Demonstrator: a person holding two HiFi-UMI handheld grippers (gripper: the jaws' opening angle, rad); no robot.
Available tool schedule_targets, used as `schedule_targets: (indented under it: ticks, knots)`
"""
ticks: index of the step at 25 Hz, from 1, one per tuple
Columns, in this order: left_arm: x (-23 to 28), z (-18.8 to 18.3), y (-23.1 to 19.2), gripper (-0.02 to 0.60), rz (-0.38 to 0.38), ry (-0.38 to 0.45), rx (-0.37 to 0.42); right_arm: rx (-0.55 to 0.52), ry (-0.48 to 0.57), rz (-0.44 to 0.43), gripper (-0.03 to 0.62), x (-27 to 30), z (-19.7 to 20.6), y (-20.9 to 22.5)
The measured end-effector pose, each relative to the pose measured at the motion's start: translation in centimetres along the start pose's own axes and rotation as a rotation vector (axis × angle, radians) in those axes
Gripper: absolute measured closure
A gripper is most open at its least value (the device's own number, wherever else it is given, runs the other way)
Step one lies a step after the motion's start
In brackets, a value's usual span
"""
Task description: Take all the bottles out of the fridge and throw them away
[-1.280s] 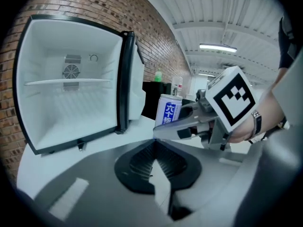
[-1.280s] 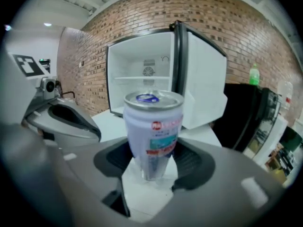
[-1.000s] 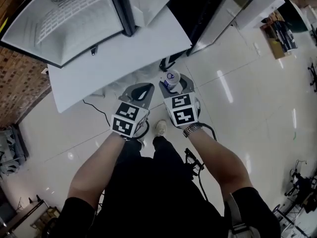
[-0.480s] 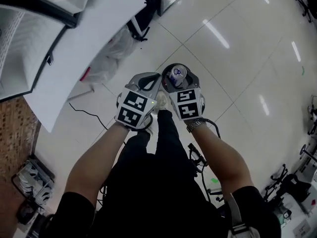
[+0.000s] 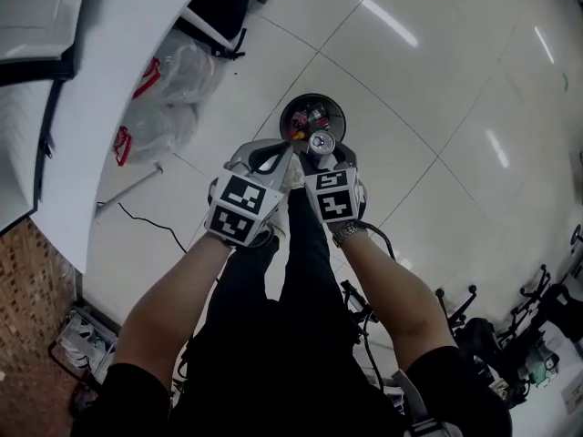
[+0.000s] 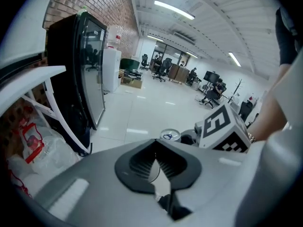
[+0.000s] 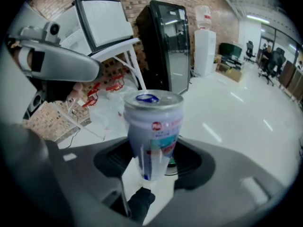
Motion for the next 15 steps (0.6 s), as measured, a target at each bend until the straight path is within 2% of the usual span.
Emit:
schedule_targets:
  ticks: [6, 10, 14, 15]
  knots:
    - [2.7, 2.6, -0.5, 0.578, 0.003, -0.062, -0.003, 0.066, -0.051, -0.01, 0.336, 3.6, 3.6, 1.2]
    - [3.6, 3.7, -0.5, 0.578, -0.004, -0.088, -0.016, 0.123, -0.062, -0.018, 0.336, 5.0, 4.4, 1.9]
    - [4.0, 4.8, -0.7, 0.578, -0.011, -0.103, -0.035, 0.132, -0.053, 0.011, 0.332, 6.2, 4.6, 2.7]
    - [4.1, 4.9, -0.9, 0.578, -0.016, -0.099, -0.042, 0.12, -0.042, 0.024, 0.31, 6.2, 4.4, 2.9]
Point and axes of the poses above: the fingertips, and each gripper's own axes: x forward along the fingers, y to its right, z out of its underside, the point moved 1 cm from there along -x, backward along the fingers, and after that the axes turned 12 degrees about -x, right-handed, at the moved point
